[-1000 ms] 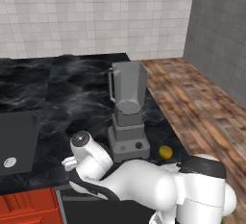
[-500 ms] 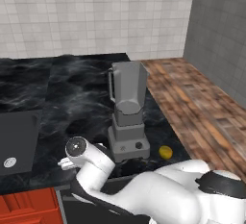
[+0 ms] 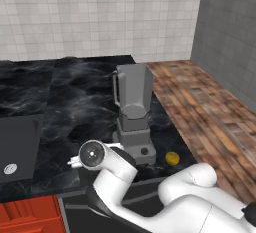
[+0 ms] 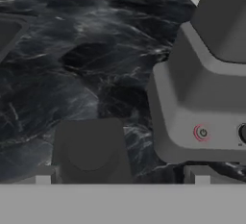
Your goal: Open the blender lid, put the orange in the blender, close the lid, and start the blender.
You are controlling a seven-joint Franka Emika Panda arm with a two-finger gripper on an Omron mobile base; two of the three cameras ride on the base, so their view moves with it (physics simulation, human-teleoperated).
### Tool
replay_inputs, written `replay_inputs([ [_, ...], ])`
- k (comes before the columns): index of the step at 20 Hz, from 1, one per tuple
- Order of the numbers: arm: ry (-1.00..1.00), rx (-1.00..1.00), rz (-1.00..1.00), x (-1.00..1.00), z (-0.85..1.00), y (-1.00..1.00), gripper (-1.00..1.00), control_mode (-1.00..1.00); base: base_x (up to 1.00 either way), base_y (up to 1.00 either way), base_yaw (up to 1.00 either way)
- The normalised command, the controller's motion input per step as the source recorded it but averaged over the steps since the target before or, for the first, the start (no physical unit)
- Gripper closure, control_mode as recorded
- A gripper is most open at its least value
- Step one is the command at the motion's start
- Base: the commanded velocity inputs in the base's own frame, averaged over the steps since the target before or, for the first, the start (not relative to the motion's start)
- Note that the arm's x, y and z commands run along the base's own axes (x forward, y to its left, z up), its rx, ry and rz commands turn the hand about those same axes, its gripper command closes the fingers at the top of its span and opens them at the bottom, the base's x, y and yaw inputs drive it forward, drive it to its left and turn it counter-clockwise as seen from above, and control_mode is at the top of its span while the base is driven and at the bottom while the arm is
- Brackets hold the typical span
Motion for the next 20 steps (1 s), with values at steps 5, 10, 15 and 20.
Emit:
replay_inputs([
  [5, -0.01, 0.0, -0.05, -0.18, 1.0, -0.66, -1.0, -1.0, 0.0, 0.0, 0.0],
  [10, 0.0, 0.02, -0.1, -0.5, 0.82, -0.94, -1.0, -1.0, 0.0, 0.0, 0.0],
  [15, 0.0, 0.09, -0.13, -0.62, 0.37, -1.0, -1.0, -1.0, 0.0, 0.0, 0.0],
  [20, 0.01, 0.13, -0.09, -0.3, 0.12, -1.0, -1.0, -1.0, 0.0, 0.0, 0.0],
])
